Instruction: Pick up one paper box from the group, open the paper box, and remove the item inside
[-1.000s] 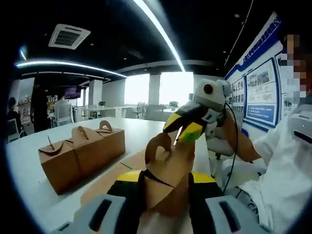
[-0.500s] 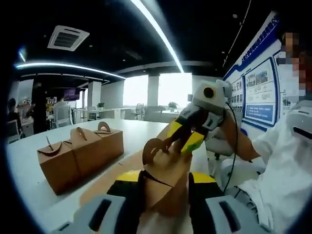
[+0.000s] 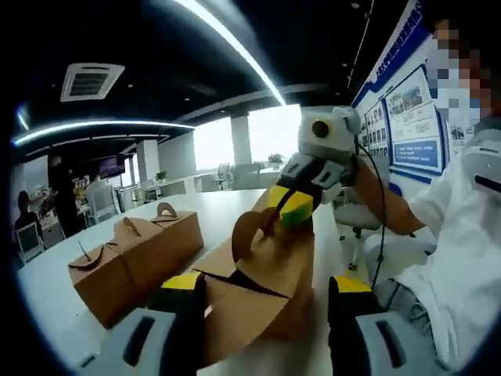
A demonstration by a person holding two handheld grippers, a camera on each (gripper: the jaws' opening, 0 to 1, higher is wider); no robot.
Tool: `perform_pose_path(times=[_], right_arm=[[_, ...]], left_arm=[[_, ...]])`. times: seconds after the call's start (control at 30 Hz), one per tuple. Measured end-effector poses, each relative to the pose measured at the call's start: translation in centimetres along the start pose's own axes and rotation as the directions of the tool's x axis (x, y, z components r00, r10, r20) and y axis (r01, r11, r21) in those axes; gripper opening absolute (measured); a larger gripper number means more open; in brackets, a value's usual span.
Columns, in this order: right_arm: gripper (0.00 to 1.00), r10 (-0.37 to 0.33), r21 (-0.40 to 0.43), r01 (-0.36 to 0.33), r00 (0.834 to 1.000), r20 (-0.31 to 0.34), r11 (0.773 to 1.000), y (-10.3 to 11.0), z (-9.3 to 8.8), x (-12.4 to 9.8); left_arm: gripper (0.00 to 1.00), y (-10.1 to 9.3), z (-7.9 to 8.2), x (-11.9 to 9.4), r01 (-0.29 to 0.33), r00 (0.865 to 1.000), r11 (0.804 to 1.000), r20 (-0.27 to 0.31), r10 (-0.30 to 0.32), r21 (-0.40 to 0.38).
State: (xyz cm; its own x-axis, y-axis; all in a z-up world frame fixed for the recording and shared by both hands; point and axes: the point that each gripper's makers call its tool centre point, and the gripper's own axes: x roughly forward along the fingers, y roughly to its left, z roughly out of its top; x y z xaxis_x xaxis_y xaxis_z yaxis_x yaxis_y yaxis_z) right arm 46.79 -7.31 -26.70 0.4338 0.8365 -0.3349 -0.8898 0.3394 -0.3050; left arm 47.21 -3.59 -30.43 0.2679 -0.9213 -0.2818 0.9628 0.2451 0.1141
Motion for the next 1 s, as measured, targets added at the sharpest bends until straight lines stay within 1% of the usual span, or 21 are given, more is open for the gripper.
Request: perform_pose_path(times=[0.07, 0.1, 0.13, 0.27, 0.37, 0.43, 0.53, 0.6, 0.63, 0.67, 0.7, 0.73, 0.77, 0.8, 0.87, 0.9, 0.97, 1.0], right_arm=[[0.03, 0.01, -0.002, -0.01, 1.0, 0.015, 1.0, 0.1, 0.4, -0.2], [0.03, 0.01, -0.005, -0.009, 1.0, 0.018, 1.0, 0.1, 0.5, -0.3], [0.03, 0.008, -0.008, -0.008, 1.0, 0.022, 1.0, 0.0, 0.6, -0.3], [0.03, 0.02, -0.008, -0.02, 0.999, 0.037, 1.0, 0.2, 0.8, -0.6], [0.03, 0.035, -0.027, -0.033, 0.998, 0.047, 0.999, 0.7, 1.0, -0.9], [0.03, 0.046, -0.06, -0.043, 0.998, 0.05, 0.997, 1.1, 1.1, -0.9], [0.03, 0.052, -0.071, -0.048, 0.997, 0.053, 0.996, 1.3, 1.1, -1.1], [0.03, 0.055, -0.078, -0.05, 0.997, 0.058, 0.996, 1.2, 1.0, -1.3], [0.03, 0.054, -0.072, -0.05, 0.997, 0.061, 0.996, 1.0, 0.9, -1.4], [0.03, 0.059, -0.068, -0.054, 0.996, 0.064, 0.996, 1.0, 0.7, -1.6], [0.03, 0.068, -0.077, -0.063, 0.995, 0.067, 0.995, 1.0, 0.5, -1.7], [0.03, 0.074, -0.084, -0.068, 0.995, 0.07, 0.994, 1.0, 0.4, -1.8], [0.03, 0.077, -0.082, -0.071, 0.995, 0.071, 0.994, 0.9, 0.3, -1.8], [0.03, 0.078, -0.078, -0.073, 0.994, 0.072, 0.994, 0.8, 0.2, -1.9], [0.03, 0.075, -0.073, -0.069, 0.994, 0.078, 0.995, 0.4, 0.2, -1.8], [0.03, 0.073, -0.072, -0.067, 0.994, 0.079, 0.995, 0.4, 0.1, -1.8], [0.03, 0.077, -0.081, -0.07, 0.994, 0.082, 0.994, 0.4, 0.2, -1.8], [0.03, 0.084, -0.086, -0.076, 0.993, 0.087, 0.993, 0.6, 0.3, -1.8]], left_arm=[[0.67, -0.2, -0.1, 0.4, -0.001, 1.0, 1.0, -0.013, 0.002, 0.027], [0.67, -0.3, -0.1, 0.6, -0.001, 1.0, 1.0, -0.016, 0.002, 0.024], [0.67, -0.2, -0.1, 0.8, -0.01, 1.0, 0.999, -0.023, 0.011, 0.038], [0.64, -0.2, -0.2, 0.9, -0.03, 0.998, 0.998, -0.046, 0.033, 0.053], [0.65, -0.5, -0.4, 1.0, -0.036, 0.996, 0.997, -0.081, 0.042, 0.074], [0.68, -0.8, -0.5, 1.1, -0.029, 0.995, 0.996, -0.095, 0.037, 0.086], [0.68, -1.0, -0.5, 1.0, -0.018, 0.994, 0.996, -0.109, 0.027, 0.083], [0.67, -1.5, -0.1, 0.4, 0.021, 0.995, 0.997, -0.102, -0.014, 0.068], [0.66, -1.6, 0.2, 0.1, 0.034, 0.995, 0.998, -0.091, -0.029, 0.057], [0.62, -1.5, 1.1, -0.5, 0.038, 0.998, 0.998, -0.043, -0.036, 0.041], [0.56, -0.9, 2.5, -1.1, 0.026, 0.999, 0.999, 0.027, -0.026, 0.03], [0.5, -0.5, 3.6, -1.8, 0.016, 0.996, 1.0, 0.083, -0.016, 0.005], [0.45, 0.1, 4.4, -2.5, 0.003, 0.993, 1.0, 0.116, -0.001, -0.015], [0.39, 0.7, 4.7, -2.8, -0.027, 0.992, 0.999, 0.12, 0.029, -0.019], [0.32, 2.0, 4.4, -3.2, -0.093, 0.993, 0.996, 0.074, 0.092, 0.017], [0.29, 2.4, 4.2, -3.1, -0.116, 0.992, 0.993, 0.051, 0.114, 0.037], [0.26, 2.7, 4.3, -2.7, -0.127, 0.991, 0.991, 0.045, 0.125, 0.04], [0.23, 3.0, 4.3, -2.6, -0.139, 0.99, 0.99, 0.04, 0.137, 0.036]])
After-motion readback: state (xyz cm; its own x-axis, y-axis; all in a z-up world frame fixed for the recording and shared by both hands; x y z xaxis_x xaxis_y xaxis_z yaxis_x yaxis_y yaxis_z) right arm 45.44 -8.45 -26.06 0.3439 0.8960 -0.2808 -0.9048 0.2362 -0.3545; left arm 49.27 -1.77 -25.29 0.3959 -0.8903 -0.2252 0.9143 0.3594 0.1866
